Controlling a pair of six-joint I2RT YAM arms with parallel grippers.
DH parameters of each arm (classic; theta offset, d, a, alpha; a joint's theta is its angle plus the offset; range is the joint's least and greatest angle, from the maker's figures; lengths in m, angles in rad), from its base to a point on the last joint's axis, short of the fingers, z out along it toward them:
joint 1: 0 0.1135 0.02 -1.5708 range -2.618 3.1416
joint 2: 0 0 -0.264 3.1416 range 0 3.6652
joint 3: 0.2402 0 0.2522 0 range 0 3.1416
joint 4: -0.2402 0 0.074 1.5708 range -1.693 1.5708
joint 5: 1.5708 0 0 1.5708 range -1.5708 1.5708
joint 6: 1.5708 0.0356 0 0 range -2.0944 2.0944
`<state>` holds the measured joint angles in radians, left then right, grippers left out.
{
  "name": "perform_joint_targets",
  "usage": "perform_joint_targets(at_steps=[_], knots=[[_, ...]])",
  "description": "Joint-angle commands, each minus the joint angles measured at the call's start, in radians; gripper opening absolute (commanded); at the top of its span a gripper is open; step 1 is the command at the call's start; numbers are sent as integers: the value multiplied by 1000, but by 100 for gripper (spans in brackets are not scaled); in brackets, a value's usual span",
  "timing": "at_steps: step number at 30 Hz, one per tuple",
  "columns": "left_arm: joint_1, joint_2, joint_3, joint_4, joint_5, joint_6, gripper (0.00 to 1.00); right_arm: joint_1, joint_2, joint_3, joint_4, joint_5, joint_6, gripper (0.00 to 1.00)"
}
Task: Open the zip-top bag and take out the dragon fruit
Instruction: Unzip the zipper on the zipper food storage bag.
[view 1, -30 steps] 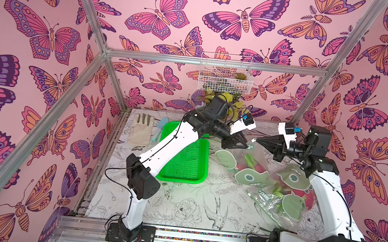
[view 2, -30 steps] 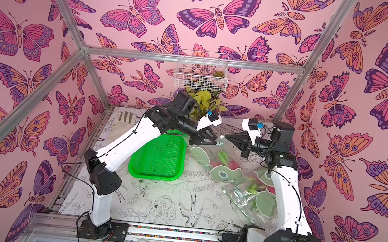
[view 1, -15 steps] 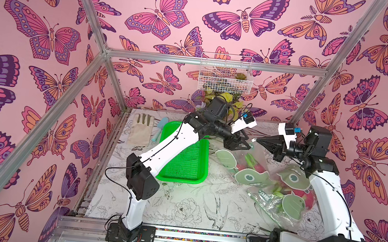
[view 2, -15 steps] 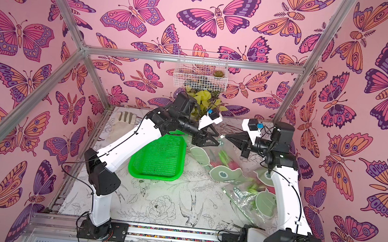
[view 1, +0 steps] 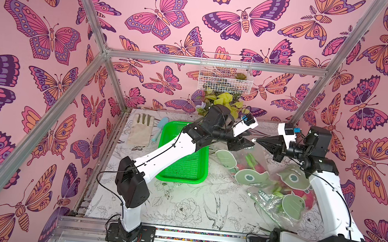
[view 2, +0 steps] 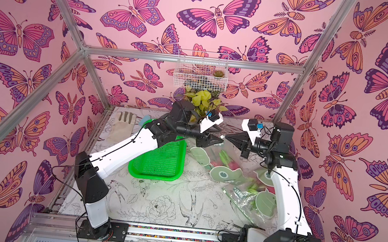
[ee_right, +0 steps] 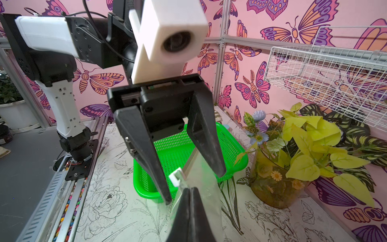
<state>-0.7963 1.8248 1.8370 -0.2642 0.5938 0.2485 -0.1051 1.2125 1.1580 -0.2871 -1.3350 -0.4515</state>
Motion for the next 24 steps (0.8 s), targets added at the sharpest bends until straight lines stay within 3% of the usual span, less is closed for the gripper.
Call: perform_joint_targets(at_steps=[1,12,18,23,24], knots=[[2,-31,-21,59,-2,-18,46,-1,-23,-6,5,-4,6,0],[2,-34,-30,63,20,-14,26,-1,-23,-1,1,-3,2,0],[4,-38,-30,57,68,-18,7,-1,-18,0,-8,2,-3,0],[14,-40,-21,32,118,-25,0,-2,-15,28,-68,23,-40,0],[14,-41,-21,23,118,-19,0,-3,-15,36,-87,19,-50,5]])
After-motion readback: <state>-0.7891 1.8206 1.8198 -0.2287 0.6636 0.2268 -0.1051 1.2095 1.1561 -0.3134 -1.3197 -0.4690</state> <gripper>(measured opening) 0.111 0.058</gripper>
